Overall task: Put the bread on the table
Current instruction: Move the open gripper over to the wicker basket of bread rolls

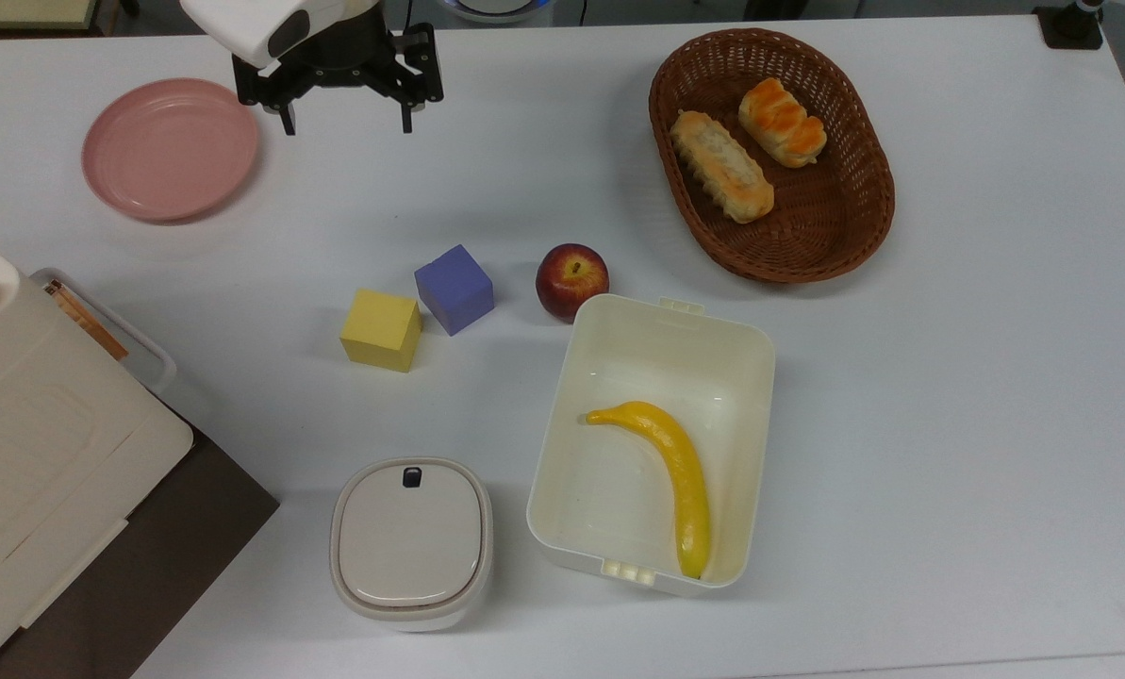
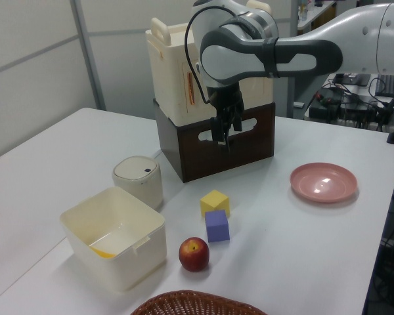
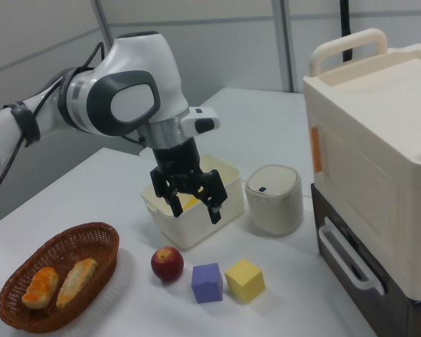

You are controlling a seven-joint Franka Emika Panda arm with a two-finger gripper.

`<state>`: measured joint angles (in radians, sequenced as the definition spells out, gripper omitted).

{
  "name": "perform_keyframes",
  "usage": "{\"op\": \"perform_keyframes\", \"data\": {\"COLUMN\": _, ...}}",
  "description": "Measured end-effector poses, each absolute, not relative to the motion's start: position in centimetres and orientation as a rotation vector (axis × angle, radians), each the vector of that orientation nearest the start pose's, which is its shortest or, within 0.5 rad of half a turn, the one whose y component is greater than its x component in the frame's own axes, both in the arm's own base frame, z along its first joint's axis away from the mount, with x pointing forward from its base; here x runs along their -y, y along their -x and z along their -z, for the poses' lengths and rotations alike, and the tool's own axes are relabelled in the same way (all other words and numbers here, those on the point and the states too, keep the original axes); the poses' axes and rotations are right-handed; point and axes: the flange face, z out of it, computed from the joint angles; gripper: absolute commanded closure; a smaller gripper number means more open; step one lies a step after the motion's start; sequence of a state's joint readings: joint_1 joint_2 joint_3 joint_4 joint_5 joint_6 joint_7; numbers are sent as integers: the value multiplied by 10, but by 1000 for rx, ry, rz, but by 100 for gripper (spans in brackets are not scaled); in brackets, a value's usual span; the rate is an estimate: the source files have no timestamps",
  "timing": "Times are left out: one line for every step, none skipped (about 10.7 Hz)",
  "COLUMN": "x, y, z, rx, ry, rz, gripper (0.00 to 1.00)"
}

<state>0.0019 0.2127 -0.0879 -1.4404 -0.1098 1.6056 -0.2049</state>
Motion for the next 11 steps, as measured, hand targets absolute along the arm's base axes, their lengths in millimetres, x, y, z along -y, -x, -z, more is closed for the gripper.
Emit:
{"op": "perform_keyframes", "data": {"x": 59, "y": -617, "z": -565, "rx": 206, "ry": 3253, "rz": -106, "gripper": 0}}
{"op": "perform_keyframes", "data": {"x": 58, "y": -617, "z": -565, "rx": 208, "ry": 3253, "rz": -106, "gripper": 0}}
{"op": "perform_keyframes", "data": {"x": 57, "y": -617, "z": -565, "rx": 212, "ry": 3253, "rz": -106, "gripper": 0}}
{"op": "perform_keyframes", "data": {"x": 55, "y": -617, "z": -564, "rx": 215, "ry": 3252, "rz": -107, "gripper": 0}}
{"op": "perform_keyframes", "data": {"x": 53, "y": -618, "z": -564, "rx": 219, "ry": 3251, "rz": -109, "gripper": 0}}
{"op": "perform_keyframes", "data": {"x": 51, "y": -618, "z": -562, "rx": 226, "ry": 3250, "rz": -112, "gripper": 0}}
{"op": "perform_keyframes", "data": {"x": 48, "y": -619, "z": -561, "rx": 233, "ry": 3248, "rz": -114, "gripper": 0}}
{"op": "perform_keyframes", "data": {"x": 45, "y": -619, "z": -561, "rx": 242, "ry": 3247, "rz": -115, "gripper": 0}}
{"op": "perform_keyframes", "data": {"x": 41, "y": -619, "z": -560, "rx": 254, "ry": 3245, "rz": -116, "gripper": 0}}
{"op": "perform_keyframes", "data": {"x": 32, "y": -620, "z": -559, "rx": 281, "ry": 3239, "rz": -117, "gripper": 0}}
{"op": "perform_keyframes", "data": {"x": 17, "y": -621, "z": -558, "rx": 321, "ry": 3231, "rz": -117, "gripper": 0}}
